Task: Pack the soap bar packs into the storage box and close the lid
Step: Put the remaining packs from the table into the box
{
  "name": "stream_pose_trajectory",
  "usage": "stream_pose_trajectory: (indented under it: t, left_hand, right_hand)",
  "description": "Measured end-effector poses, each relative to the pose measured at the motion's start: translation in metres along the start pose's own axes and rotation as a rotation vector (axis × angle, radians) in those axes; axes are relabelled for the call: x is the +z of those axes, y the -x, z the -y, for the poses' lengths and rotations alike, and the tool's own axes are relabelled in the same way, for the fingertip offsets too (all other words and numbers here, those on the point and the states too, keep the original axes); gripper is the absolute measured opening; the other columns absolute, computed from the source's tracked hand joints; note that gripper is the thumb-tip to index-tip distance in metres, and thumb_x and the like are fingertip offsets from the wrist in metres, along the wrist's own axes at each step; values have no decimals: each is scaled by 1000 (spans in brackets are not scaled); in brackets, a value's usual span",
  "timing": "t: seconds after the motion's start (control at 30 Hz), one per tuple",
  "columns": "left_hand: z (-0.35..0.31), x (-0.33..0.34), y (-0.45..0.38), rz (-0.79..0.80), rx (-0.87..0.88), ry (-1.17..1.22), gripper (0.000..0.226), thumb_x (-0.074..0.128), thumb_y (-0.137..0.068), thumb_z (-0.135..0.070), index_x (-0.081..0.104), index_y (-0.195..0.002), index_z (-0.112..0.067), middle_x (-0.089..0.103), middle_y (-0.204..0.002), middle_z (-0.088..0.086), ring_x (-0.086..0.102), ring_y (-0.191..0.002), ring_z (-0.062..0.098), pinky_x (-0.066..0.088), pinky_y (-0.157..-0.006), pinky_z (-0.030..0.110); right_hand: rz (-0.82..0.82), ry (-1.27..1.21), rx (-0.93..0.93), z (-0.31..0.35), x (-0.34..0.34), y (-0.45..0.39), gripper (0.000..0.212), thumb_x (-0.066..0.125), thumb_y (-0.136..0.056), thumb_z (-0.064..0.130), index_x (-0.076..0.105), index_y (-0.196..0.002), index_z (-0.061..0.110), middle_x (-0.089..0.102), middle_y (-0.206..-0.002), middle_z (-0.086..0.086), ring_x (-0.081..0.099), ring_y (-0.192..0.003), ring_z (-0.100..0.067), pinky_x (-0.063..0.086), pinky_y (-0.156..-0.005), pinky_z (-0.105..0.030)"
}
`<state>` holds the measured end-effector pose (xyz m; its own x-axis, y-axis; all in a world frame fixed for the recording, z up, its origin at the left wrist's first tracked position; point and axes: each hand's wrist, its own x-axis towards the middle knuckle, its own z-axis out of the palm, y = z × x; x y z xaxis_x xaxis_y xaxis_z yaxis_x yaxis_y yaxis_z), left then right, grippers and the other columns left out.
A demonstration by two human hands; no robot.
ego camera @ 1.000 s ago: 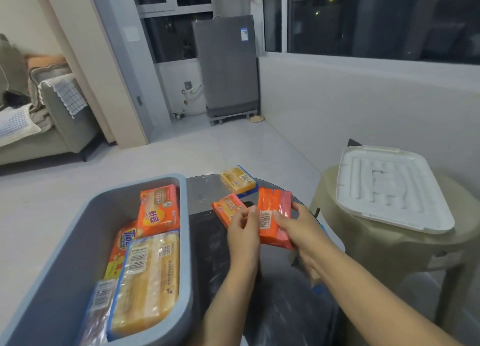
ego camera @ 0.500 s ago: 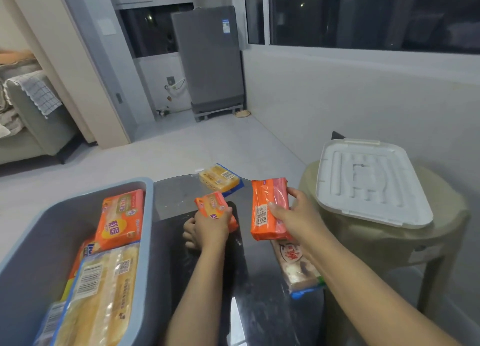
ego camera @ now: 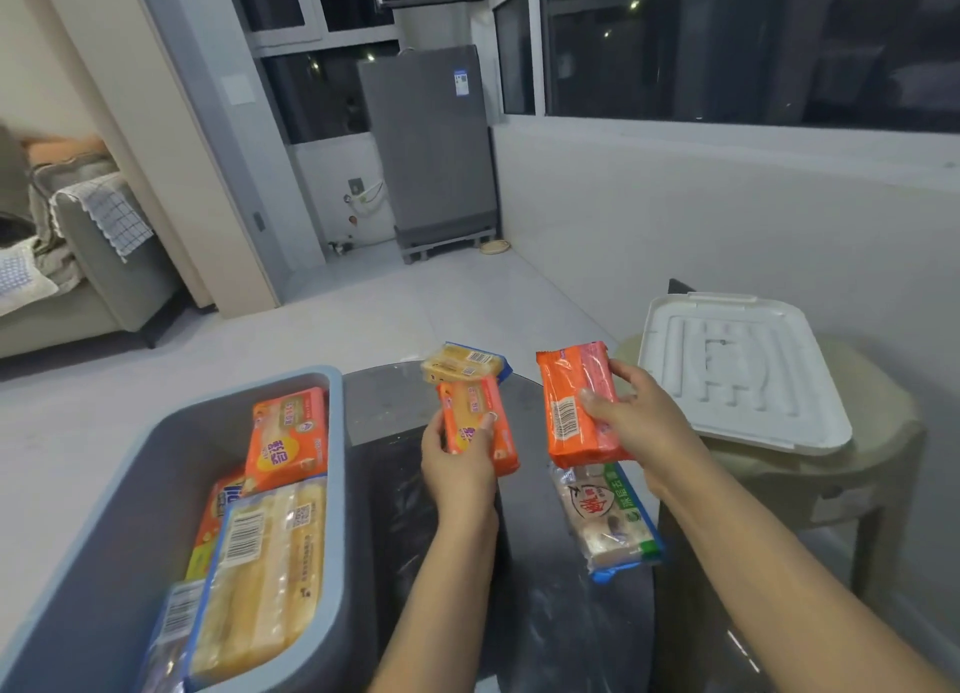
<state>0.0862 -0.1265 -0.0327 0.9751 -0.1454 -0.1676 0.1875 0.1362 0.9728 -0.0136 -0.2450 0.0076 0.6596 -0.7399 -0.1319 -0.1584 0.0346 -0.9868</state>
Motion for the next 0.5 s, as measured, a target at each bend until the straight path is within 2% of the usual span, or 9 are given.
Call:
stream_pose_trajectory:
  t: [0.1,0.2,0.3,0.37,0.5]
  left_hand:
    - [-23,-3,26,37,13,97,55,70,-83,-16,47,-132,-22,60,-123,4,62,-107,23,53,-93,46]
    - [-51,-11,47,83,24,162,58,69,-84,-17,43,-135,-26,57,-123,2,61,-108,23,53,-93,46]
    - [-79,-26,65,140,61,180,60,69,-84,-21,40,-136,-29,55,-122,-2,61,-105,20,55,-84,36]
    - [-97,-41,72,169,79,188,61,69,-83,-22,39,-137,-29,55,-124,-1,62,-104,19,55,-78,31]
    - [-128,-86,73,165,104,145,62,70,-82,-24,41,-137,-28,56,-128,3,63,-106,23,55,-88,42]
  right_hand:
    - [13,-70,-7,13,-7,13,55,63,-86,23,39,-136,25,64,-108,-3,67,-77,-17,52,-57,-28]
    - [46,-173,-24,30,-9,27,52,63,-86,21,43,-134,23,66,-107,-4,69,-78,-19,52,-58,-30]
    - [95,-262,-40,46,-1,44,51,64,-85,22,45,-132,21,67,-110,-7,69,-83,-22,54,-62,-32]
    - [134,-300,-55,54,8,55,47,63,-85,25,47,-129,22,68,-104,-4,70,-82,-21,55,-62,-32]
    - [229,-288,-80,65,40,76,44,62,-86,28,48,-127,24,68,-101,-1,71,-82,-20,55,-64,-31]
